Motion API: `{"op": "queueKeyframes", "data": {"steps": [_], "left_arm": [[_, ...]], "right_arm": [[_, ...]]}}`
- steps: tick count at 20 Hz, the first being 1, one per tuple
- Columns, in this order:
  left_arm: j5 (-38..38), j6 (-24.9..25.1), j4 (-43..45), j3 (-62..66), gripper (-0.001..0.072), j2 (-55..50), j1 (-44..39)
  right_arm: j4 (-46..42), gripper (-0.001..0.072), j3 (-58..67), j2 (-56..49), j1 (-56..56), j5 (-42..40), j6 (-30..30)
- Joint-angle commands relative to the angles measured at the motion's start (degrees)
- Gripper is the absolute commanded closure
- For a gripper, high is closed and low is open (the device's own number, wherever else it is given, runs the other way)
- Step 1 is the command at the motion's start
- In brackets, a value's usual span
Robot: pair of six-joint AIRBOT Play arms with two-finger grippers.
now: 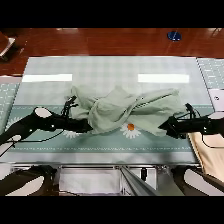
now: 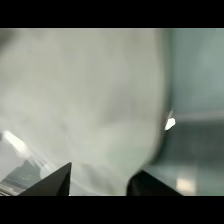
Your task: Fold the shirts.
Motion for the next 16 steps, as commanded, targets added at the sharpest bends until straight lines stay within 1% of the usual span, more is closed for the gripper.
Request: {"op": "queueKeyframes", "data": {"steps": [1,2,3,5,7,10,12,13,14,16], "left_arm": [[0.26,-0.09,-0.92,0.94,0.0688,0.00,0.00],[-0.13,-0.11,-0.92,2.56,0.0688,0.07,0.20],[-1.40,-0.11,-0.92,5.20,0.0688,0.26,0.87],[-5.05,-0.39,-1.79,14.21,0.0688,1.70,3.93],[-5.92,-3.67,-2.23,26.51,0.0688,4.26,8.02],[-4.83,-8.74,-2.19,46.66,0.0689,7.41,14.80],[-4.92,-12.00,-2.16,58.60,0.0688,8.70,19.61],[-4.94,-13.38,-2.16,63.76,0.0688,9.51,22.03],[-4.96,-13.88,-2.16,67.84,0.0688,10.45,24.15],[-5.14,-13.92,-2.16,73.90,0.0688,13.14,28.41]], "right_arm": [[5.20,0.0483,4.66,-4.66,6.58,-3.67,-0.35],[6.34,0.0654,7.39,-5.18,8.07,-2.86,-2.29],[7.63,0.0694,11.26,-5.20,9.11,-0.96,-4.33],[8.04,0.0694,24.13,-5.20,9.46,4.76,-4.04],[5.77,0.0694,42.27,-5.18,9.40,8.59,-0.63],[-5.35,0.0694,69.37,-5.18,9.40,10.23,5.90],[-11.13,0.0694,84.94,-5.01,9.40,12.98,8.28],[-12.66,0.0694,90.82,-4.17,9.40,14.08,8.70],[-13.77,0.0694,93.74,-2.29,9.40,13.97,8.83],[-17.40,0.0694,93.50,4.31,9.40,13.38,8.85]]}}
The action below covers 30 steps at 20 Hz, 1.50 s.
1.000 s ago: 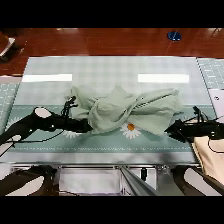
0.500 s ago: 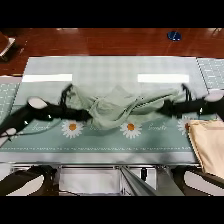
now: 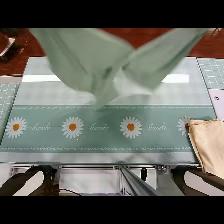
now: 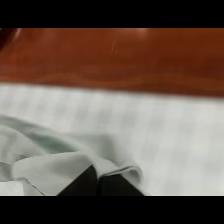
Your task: Fold the shirts.
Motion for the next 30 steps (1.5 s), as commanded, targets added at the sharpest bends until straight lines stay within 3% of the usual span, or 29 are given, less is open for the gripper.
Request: {"op": "queueKeyframes", "data": {"steps": [1,4,8,12,17,19,23,26,28,30], "left_arm": [[0.13,-2.40,0.04,13.11,0.0688,4.63,8.13],[0.17,-2.62,2.51,14.58,0.0688,11.43,16.15],[-0.09,-5.49,19.28,14.51,0.0688,19.96,22.80],[-4.11,-9.90,32.39,9.35,0.0688,21.46,16.50],[-5.70,-10.47,29.83,-15.43,0.0688,17.05,4.11],[-2.40,-10.49,29.83,-24.63,0.0688,12.15,-1.03],[5.68,-11.82,28.85,-28.76,0.0688,-3.63,-6.99],[11.89,-12.66,21.33,-25.64,0.0688,-15.12,-7.39],[12.35,-12.61,16.59,-22.80,0.0688,-21.18,-7.41],[11.30,-12.59,14.34,-20.92,0.0688,-25.57,-7.89]], "right_arm": [[-9.22,0.0694,7.65,9.11,0.04,1.40,1.88],[-15.47,0.0694,4.76,18.99,0.07,3.02,2.12],[-24.76,0.0694,-0.52,29.59,0.07,8.52,4.20],[-33.79,0.0694,-17.42,39.54,0.11,12.63,7.87],[-26.64,0.0694,-46.05,43.82,0.11,11.61,8.31],[-26.73,0.0694,-56.94,43.52,0.04,5.46,8.70],[-27.17,0.0695,-68.59,33.70,0.04,-6.03,10.03],[-27.15,0.0695,-68.46,19.85,-1.03,-15.72,9.94],[-25.42,0.0695,-66.42,10.36,-5.03,-19.56,9.68],[-20.26,0.0695,-61.46,1.29,-10.03,-20.48,5.68]]}}
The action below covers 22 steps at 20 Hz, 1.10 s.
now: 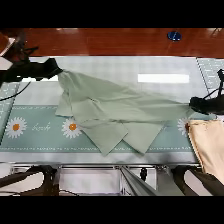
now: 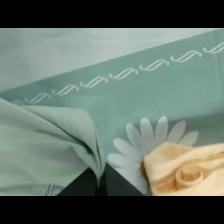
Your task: Fold the shirts.
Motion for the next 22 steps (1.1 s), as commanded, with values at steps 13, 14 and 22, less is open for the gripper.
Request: {"op": "queueKeyframes", "data": {"steps": [13,14,22], "left_arm": [[-24.61,-0.02,7.26,1.84,0.0199,-1.18,13.79],[-24.20,0.15,8.39,-1.84,0.0199,2.27,15.93],[-19.12,10.38,-11.13,-39.21,0.0199,14.91,17.00]], "right_arm": [[10.67,0.0305,19.65,-24.83,-17.79,7.28,-7.37],[8.90,0.0305,17.40,-22.88,-19.82,6.58,-6.05],[25.64,0.0305,-5.60,-12.02,-24.41,-2.54,-14.05]]}}
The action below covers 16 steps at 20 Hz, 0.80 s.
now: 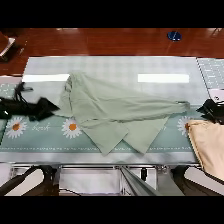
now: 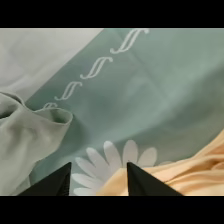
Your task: Fold the shirts.
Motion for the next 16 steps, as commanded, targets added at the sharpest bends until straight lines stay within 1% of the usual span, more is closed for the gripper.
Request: {"op": "queueKeyframes", "data": {"steps": [1,3,5,7,9,10,11,13,14,16], "left_arm": [[5.33,4.76,-10.34,-13.22,0.0199,1.77,-2.32],[11.91,5.20,-13.11,-16.22,0.0200,0.33,-7.45],[18.29,5.25,-15.21,-16.39,0.0200,-2.03,-13.81],[24.74,5.38,-19.78,-16.26,0.0200,-4.46,-19.52],[30.36,5.31,-23.61,-15.96,0.0201,-6.34,-23.63],[31.95,5.25,-23.96,-15.30,0.0211,-6.69,-24.68],[32.39,5.14,-23.98,-14.51,0.0275,-6.64,-25.20],[32.11,5.95,-23.93,-12.79,0.0648,-6.67,-25.83],[31.32,8.02,-23.93,-11.85,0.0688,-6.67,-25.92],[28.92,9.03,-23.93,-10.16,0.0688,-6.64,-25.90]], "right_arm": [[8.66,0.0305,-5.20,2.29,-0.83,-0.87,-5.09],[9.16,0.0305,-5.20,2.29,-0.83,-0.57,-5.11],[9.16,0.0305,-5.20,2.29,-0.83,0.09,-5.14],[9.14,0.0305,-5.20,2.29,-0.83,0.63,-5.29],[9.11,0.0305,-5.20,2.29,-0.85,1.25,-5.29],[9.05,0.0305,-5.20,2.29,-0.85,1.31,-5.29],[8.90,0.0305,-5.20,2.29,-0.85,1.33,-5.29],[8.04,0.0305,-5.20,2.27,-0.90,1.01,-5.25],[7.80,0.0305,-5.20,2.23,-0.92,0.68,-5.22],[4.85,0.0305,-5.18,2.21,-1.01,-0.92,-2.71]]}}
